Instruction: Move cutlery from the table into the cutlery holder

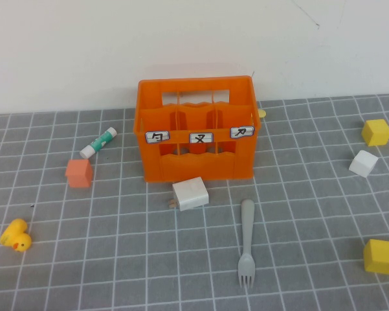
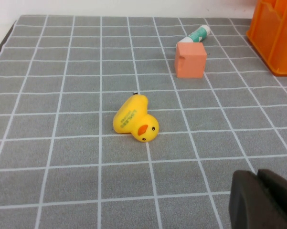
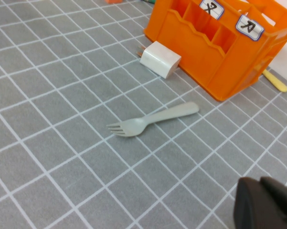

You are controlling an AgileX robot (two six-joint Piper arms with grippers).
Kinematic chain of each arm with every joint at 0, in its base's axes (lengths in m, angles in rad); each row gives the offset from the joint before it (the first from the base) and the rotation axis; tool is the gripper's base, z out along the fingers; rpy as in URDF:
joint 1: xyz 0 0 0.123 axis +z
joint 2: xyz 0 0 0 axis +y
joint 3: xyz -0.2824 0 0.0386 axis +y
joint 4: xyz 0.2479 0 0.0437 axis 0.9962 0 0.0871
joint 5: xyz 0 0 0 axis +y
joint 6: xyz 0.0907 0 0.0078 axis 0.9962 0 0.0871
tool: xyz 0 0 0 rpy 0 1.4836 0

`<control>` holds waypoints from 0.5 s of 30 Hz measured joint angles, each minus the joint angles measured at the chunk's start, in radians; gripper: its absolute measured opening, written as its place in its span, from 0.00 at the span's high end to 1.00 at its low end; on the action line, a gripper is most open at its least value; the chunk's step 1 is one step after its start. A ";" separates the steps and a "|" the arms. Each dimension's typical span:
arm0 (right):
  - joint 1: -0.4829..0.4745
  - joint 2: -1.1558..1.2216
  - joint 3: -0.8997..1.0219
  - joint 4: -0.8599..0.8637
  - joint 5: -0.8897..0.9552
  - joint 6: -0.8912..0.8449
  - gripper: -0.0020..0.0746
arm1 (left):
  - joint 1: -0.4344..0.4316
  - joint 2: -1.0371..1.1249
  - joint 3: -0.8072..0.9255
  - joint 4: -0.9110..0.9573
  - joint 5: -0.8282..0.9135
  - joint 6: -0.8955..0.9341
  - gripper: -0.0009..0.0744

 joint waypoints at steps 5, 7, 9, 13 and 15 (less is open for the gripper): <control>0.000 0.000 0.000 0.000 -0.073 0.000 0.98 | 0.000 0.000 0.000 0.000 0.000 0.001 0.99; 0.000 0.000 0.000 0.002 -0.143 0.012 0.98 | 0.000 0.000 0.000 0.000 0.000 0.001 0.99; 0.000 0.000 0.000 -0.019 -0.224 0.061 0.98 | 0.000 0.000 0.000 0.000 0.000 0.002 0.99; -0.002 -0.039 0.000 -0.252 -0.379 0.339 0.98 | 0.000 0.000 0.000 0.000 0.000 0.002 0.99; -0.002 -0.085 0.000 -0.405 -0.404 0.508 0.98 | 0.000 0.000 0.000 0.000 0.000 0.002 0.99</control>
